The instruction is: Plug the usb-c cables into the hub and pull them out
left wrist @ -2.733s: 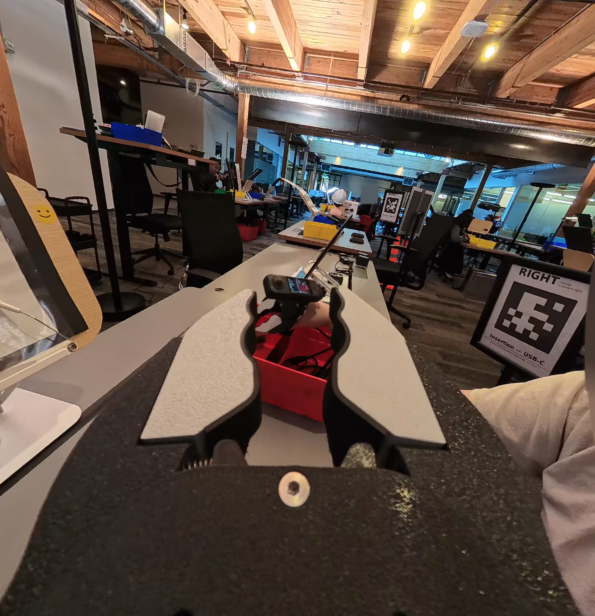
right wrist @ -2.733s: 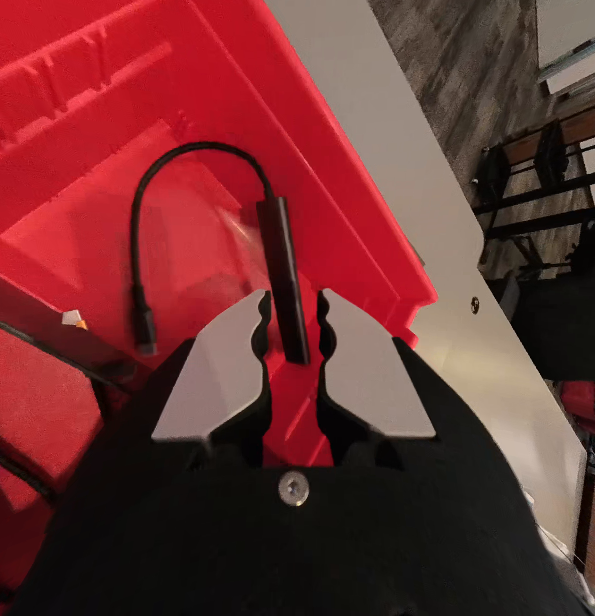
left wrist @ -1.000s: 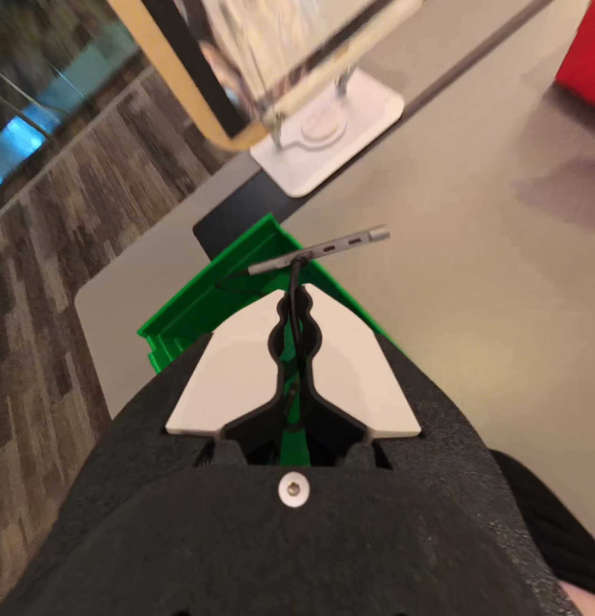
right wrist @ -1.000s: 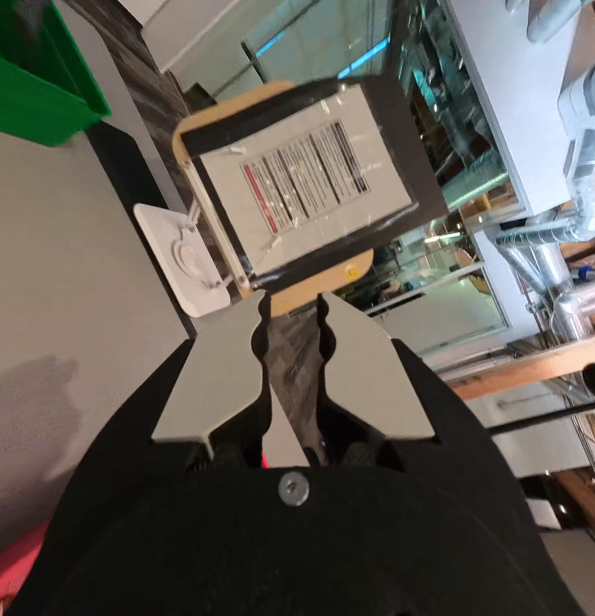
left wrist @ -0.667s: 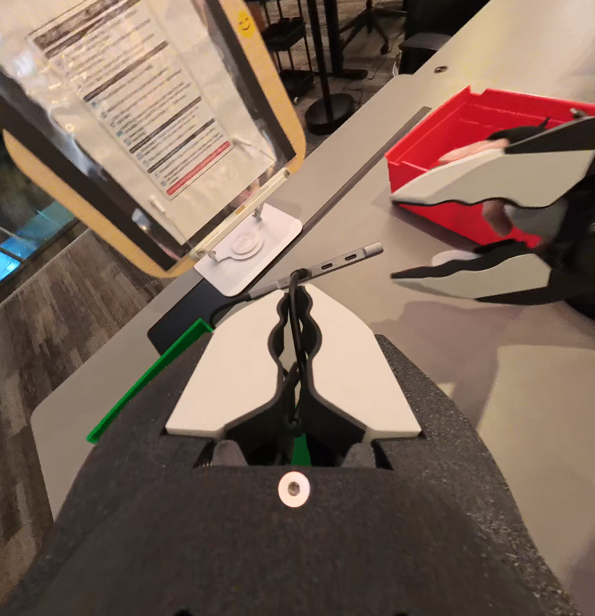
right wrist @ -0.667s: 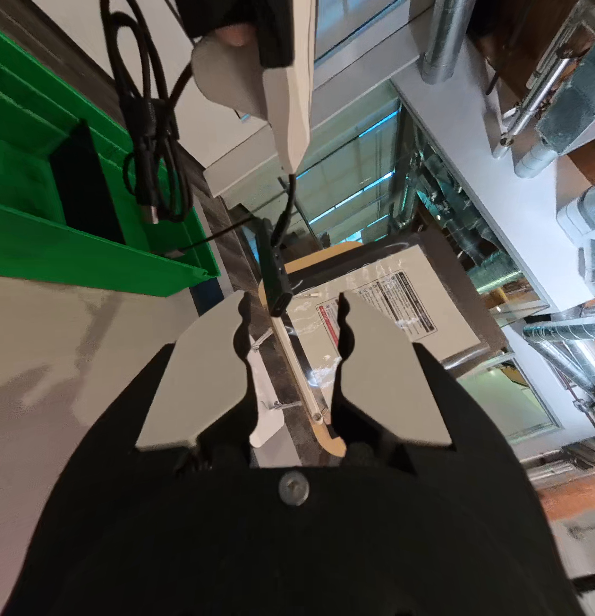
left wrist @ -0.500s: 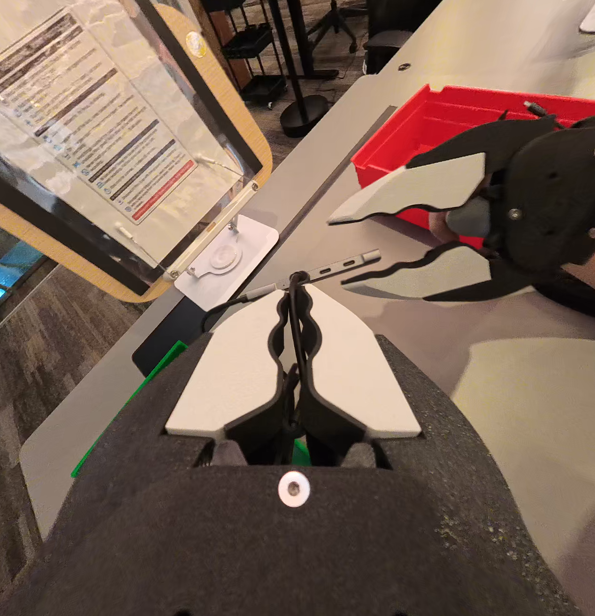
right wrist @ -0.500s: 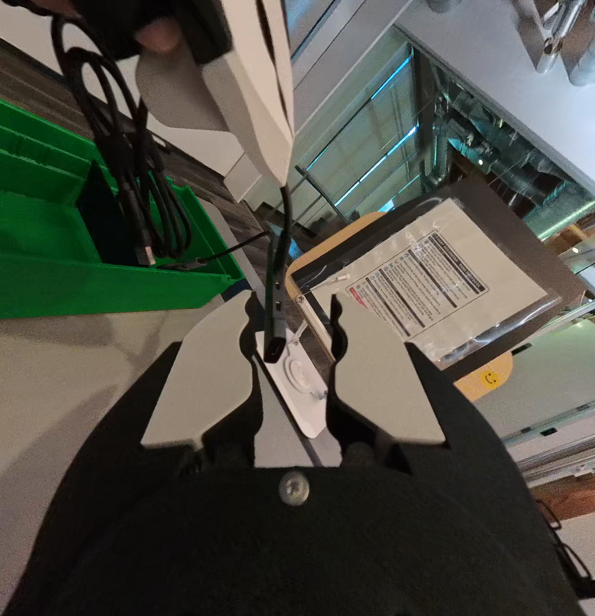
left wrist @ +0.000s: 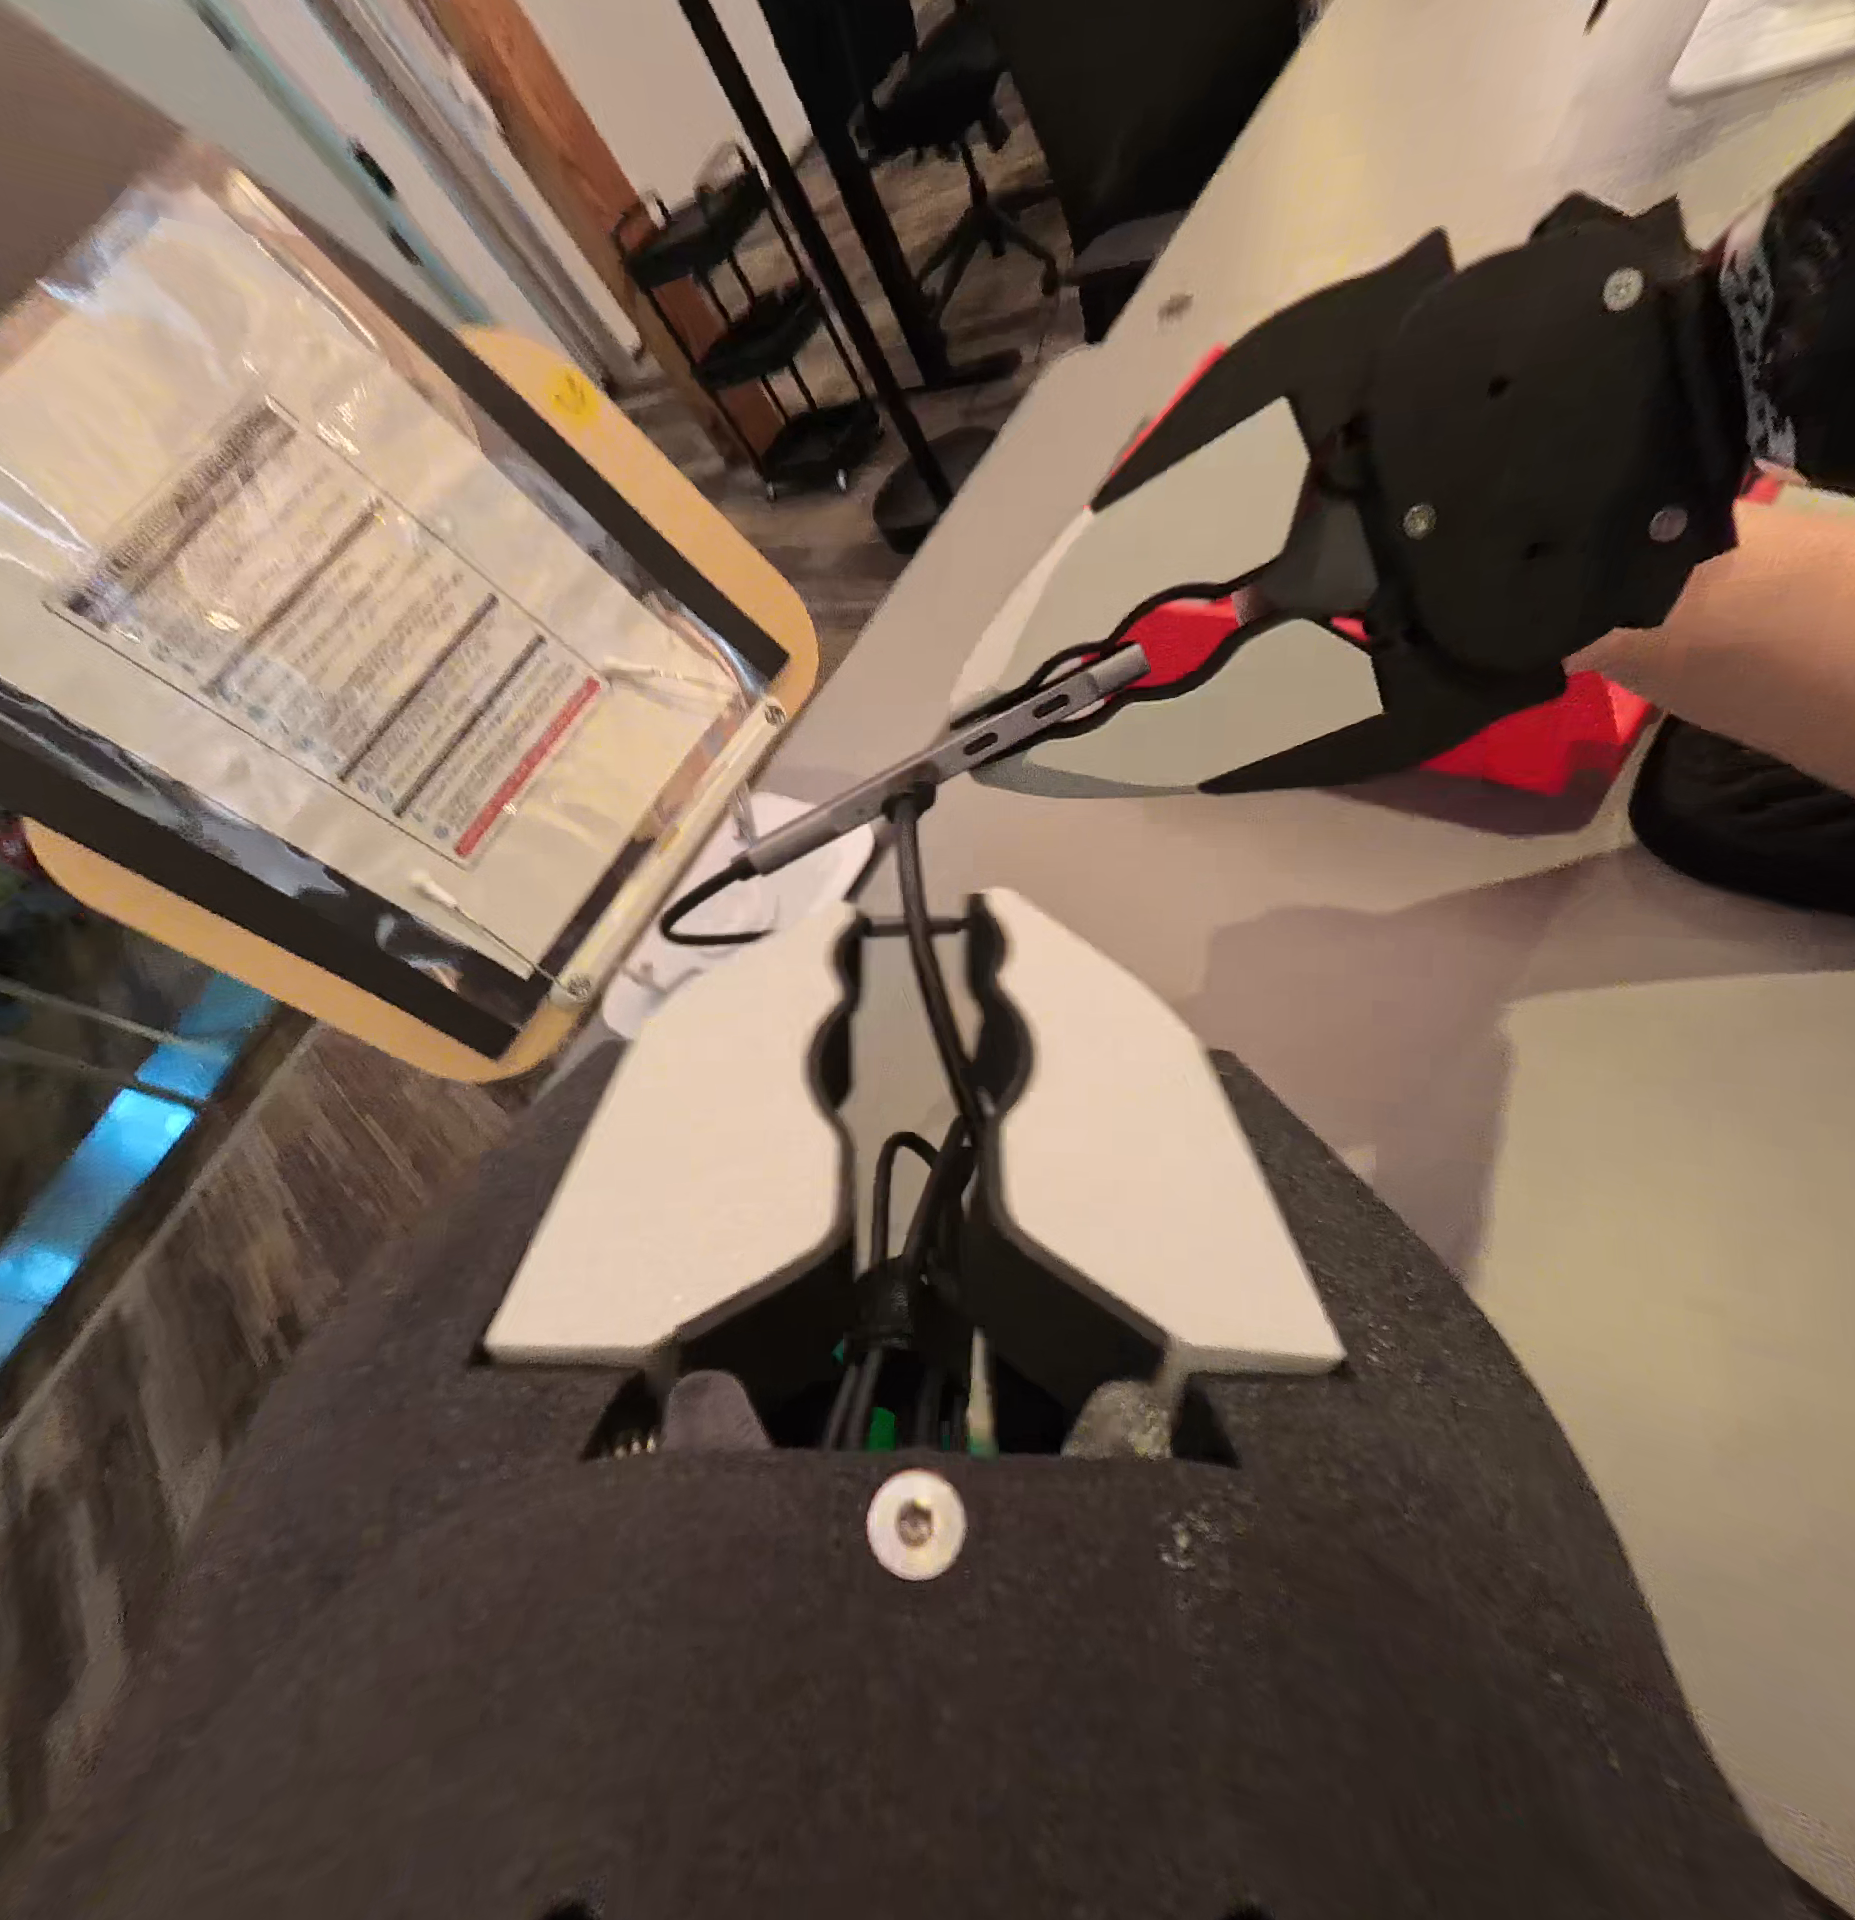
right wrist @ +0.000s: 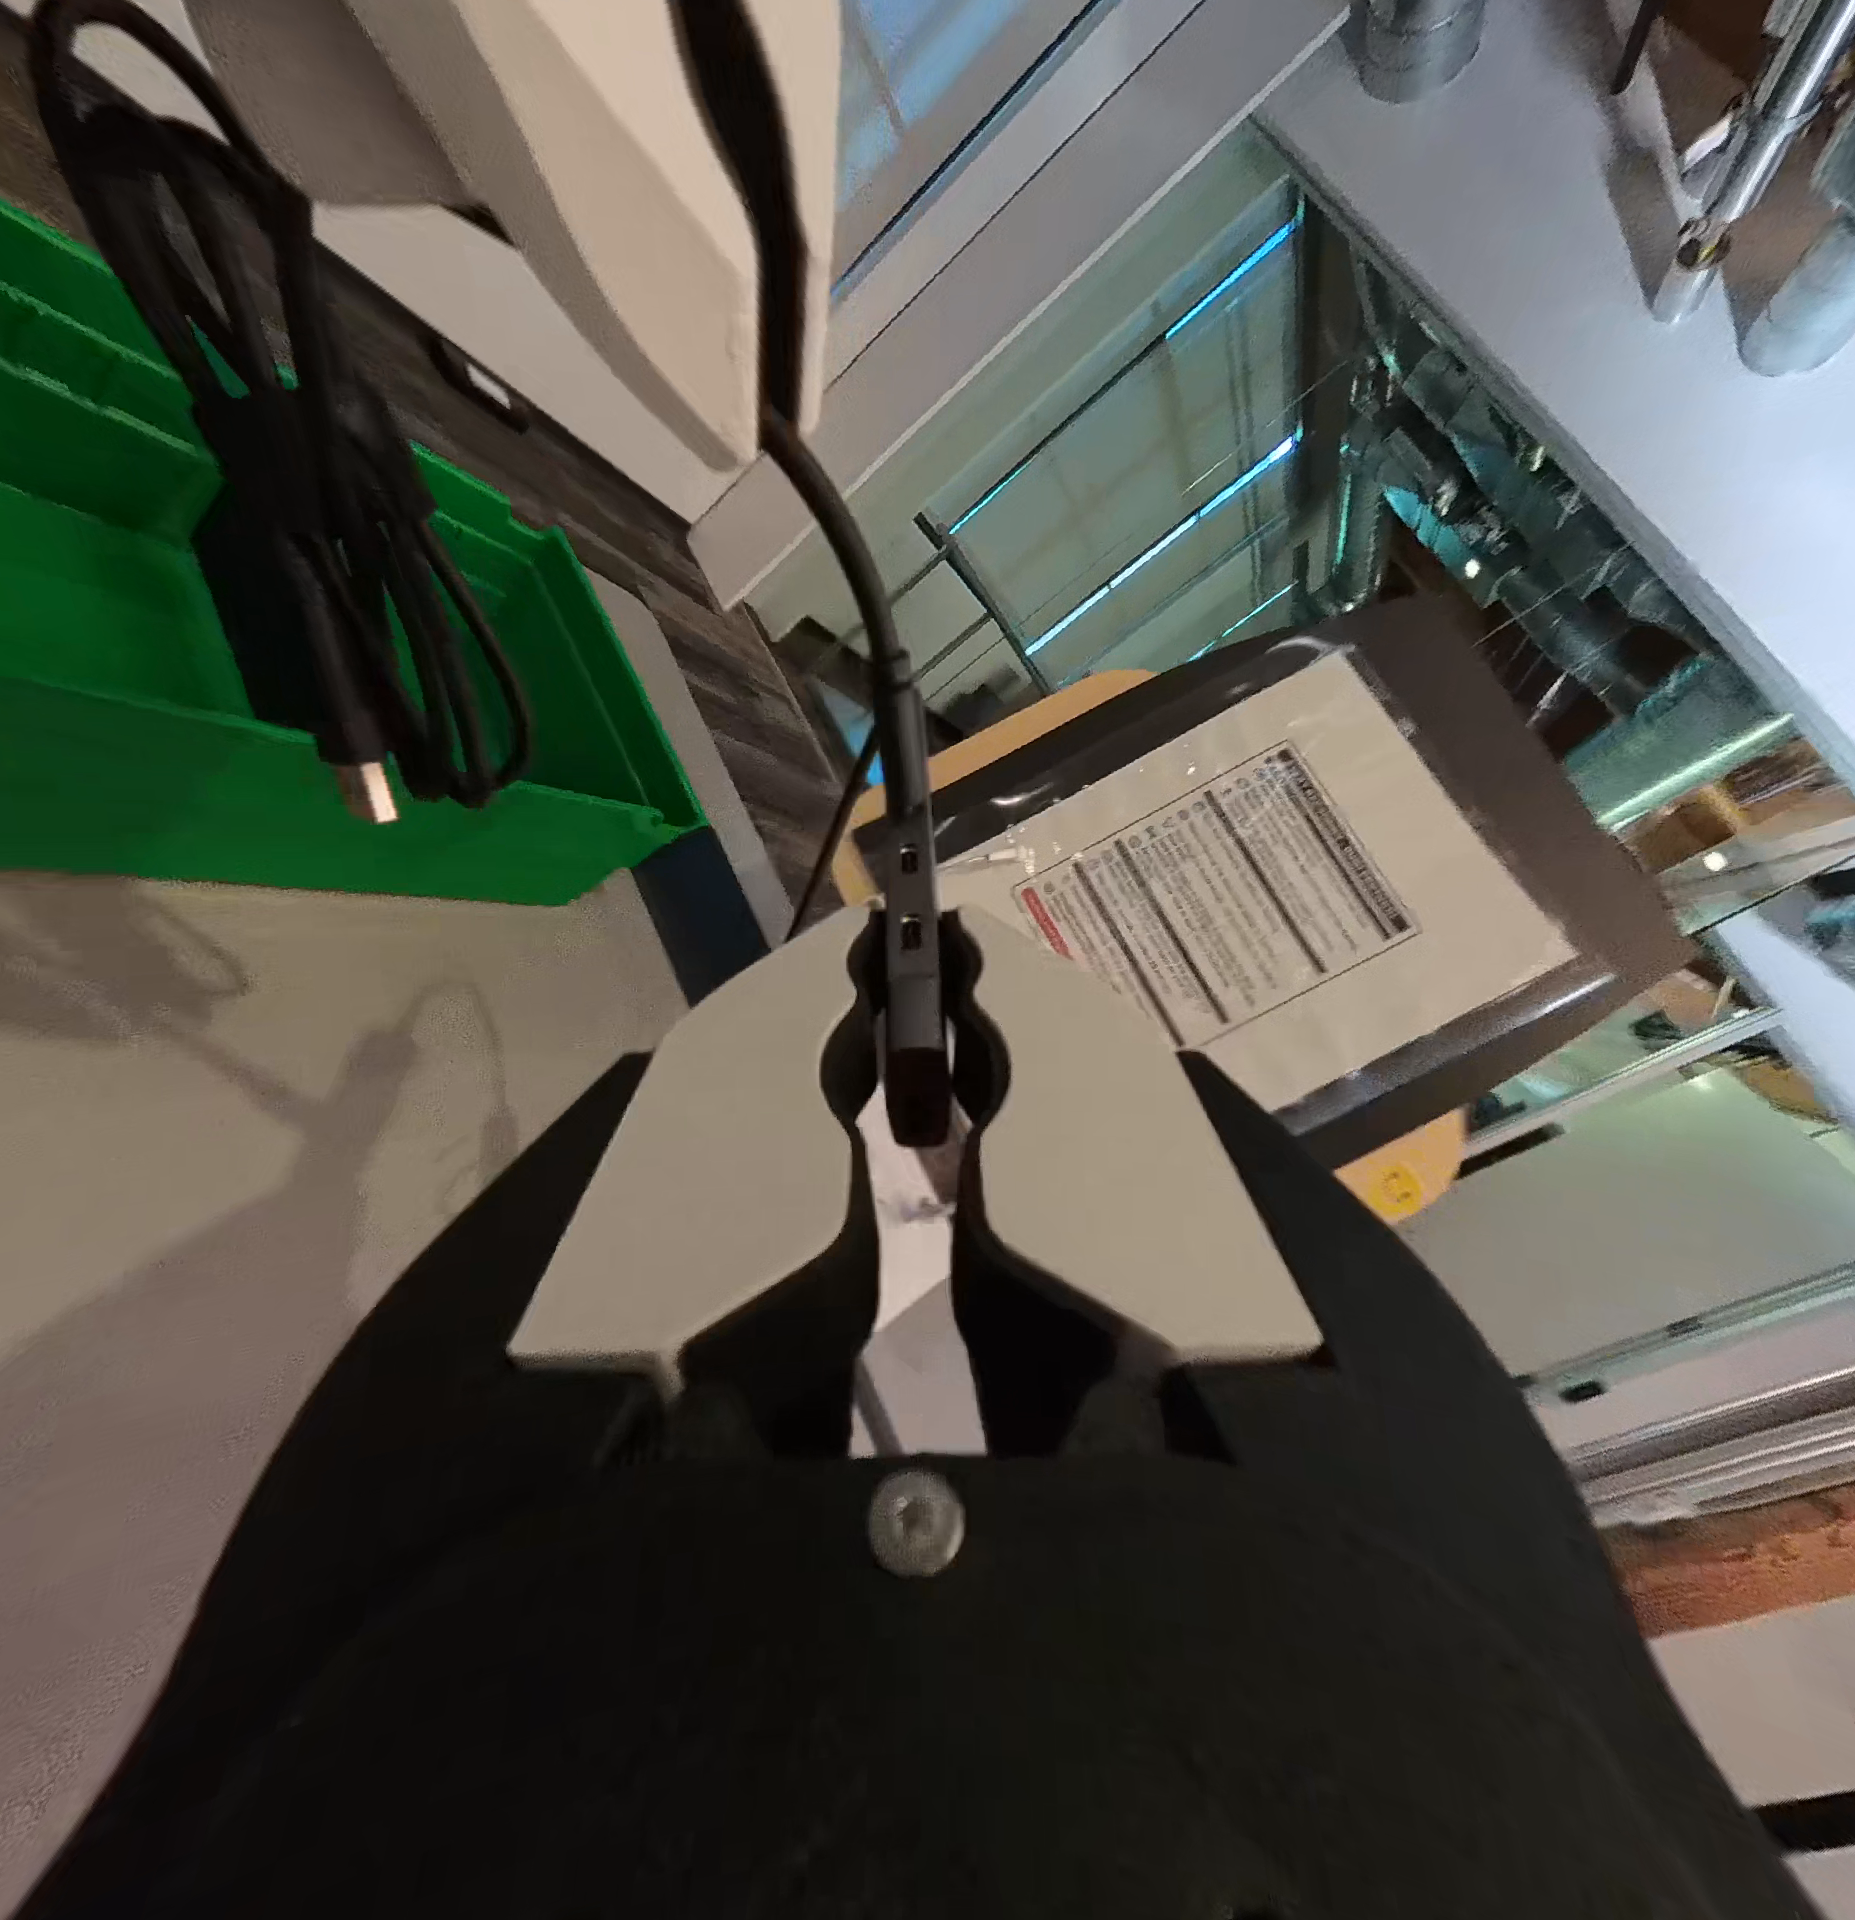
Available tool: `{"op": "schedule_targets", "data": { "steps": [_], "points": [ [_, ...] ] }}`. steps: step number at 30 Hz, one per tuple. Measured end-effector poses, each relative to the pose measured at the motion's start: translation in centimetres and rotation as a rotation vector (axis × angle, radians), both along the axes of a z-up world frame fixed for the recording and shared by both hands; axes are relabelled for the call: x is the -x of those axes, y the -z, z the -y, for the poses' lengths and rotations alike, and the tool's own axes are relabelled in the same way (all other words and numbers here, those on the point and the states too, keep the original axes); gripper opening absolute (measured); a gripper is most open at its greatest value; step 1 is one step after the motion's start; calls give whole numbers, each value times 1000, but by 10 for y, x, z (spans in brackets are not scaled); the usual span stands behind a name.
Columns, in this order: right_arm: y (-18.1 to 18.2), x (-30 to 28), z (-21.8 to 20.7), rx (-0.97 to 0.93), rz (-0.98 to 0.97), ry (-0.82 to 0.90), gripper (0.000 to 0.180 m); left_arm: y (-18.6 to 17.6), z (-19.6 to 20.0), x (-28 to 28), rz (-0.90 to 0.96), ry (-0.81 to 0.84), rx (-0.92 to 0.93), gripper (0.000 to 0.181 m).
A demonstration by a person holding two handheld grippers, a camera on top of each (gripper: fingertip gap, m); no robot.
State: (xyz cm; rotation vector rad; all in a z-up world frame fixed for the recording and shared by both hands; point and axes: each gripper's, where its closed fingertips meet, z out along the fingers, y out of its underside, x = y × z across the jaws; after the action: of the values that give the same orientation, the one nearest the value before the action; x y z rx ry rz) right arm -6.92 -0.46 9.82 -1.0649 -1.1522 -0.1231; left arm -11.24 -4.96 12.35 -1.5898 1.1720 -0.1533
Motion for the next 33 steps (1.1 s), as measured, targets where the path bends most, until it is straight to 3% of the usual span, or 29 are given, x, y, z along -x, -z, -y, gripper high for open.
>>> {"op": "schedule_targets", "data": {
  "steps": [1, 3, 7, 12, 16, 19, 22, 26, 33],
  "points": [
    [-3, -5, 1, -63, 38, 19, 10, -5, 2, 1, 28, 10, -30, 33],
    [-7, -13, 6, -162, 119, 6, 10, -18, 6, 7, 116, 11, -44, 56],
    [-8, -30, 19, -258, 243, -71, 11, -48, 15, 19, 320, 122, -83, 53],
    [-31, -48, 43, -276, 135, -201, 10, -42, 21, 4, 280, 319, -228, 54],
    [-60, -69, 63, -395, 10, -230, 10, -45, 51, -27, 452, 527, 95, 26],
    [-76, -76, 80, -532, -15, -214, 10, -51, 68, -40, 575, 646, 307, 38],
    [-79, -74, 90, -594, -4, -213, 10, -47, 48, -53, 634, 586, 347, 69],
    [-74, -64, 94, -597, 26, -241, 10, -45, 52, -75, 687, 681, 431, 62],
    [-59, -49, 92, -506, 58, -326, 10, -41, 43, -78, 713, 712, 434, 46]
  ]
}}
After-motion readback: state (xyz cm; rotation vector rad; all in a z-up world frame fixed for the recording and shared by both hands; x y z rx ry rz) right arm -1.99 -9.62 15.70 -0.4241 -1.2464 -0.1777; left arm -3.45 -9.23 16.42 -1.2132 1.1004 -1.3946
